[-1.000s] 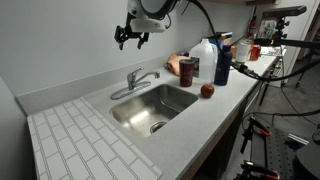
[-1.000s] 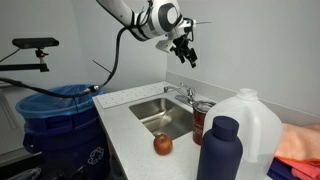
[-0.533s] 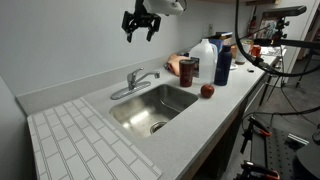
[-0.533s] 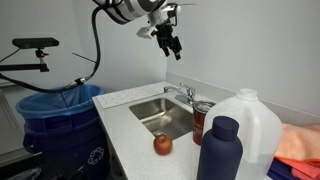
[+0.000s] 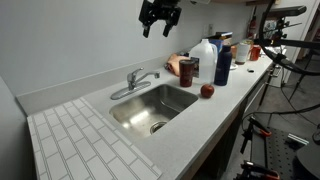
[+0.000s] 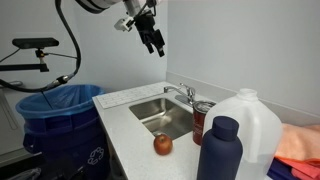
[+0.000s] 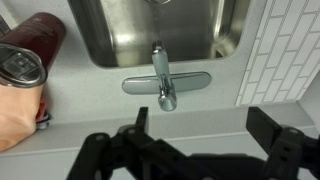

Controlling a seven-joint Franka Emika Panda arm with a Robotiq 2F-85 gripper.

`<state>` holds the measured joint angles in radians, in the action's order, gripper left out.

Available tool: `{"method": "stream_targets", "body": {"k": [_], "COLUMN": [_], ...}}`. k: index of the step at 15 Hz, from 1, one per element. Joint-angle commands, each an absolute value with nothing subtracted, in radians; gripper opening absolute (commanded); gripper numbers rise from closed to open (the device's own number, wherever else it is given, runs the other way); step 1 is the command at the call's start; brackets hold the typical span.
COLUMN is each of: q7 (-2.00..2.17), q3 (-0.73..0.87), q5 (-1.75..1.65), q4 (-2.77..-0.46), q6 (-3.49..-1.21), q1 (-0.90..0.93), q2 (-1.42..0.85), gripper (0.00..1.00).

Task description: Push the handle of the tap down

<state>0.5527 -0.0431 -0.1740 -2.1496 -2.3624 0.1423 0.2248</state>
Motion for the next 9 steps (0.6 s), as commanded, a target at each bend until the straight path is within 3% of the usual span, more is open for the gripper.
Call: {"method": "stream_targets", "body": {"k": [1, 9], "q7": [0.524, 0.537], "q3": [-0.082, -0.11], "q5": [-0.133, -0.113], "q4": [-2.241, -2.25], "q6": [-2.361, -2.362], "q1": [0.094, 0.064], "q2": [0.33, 0.34], "gripper": [1.0, 1.0]}}
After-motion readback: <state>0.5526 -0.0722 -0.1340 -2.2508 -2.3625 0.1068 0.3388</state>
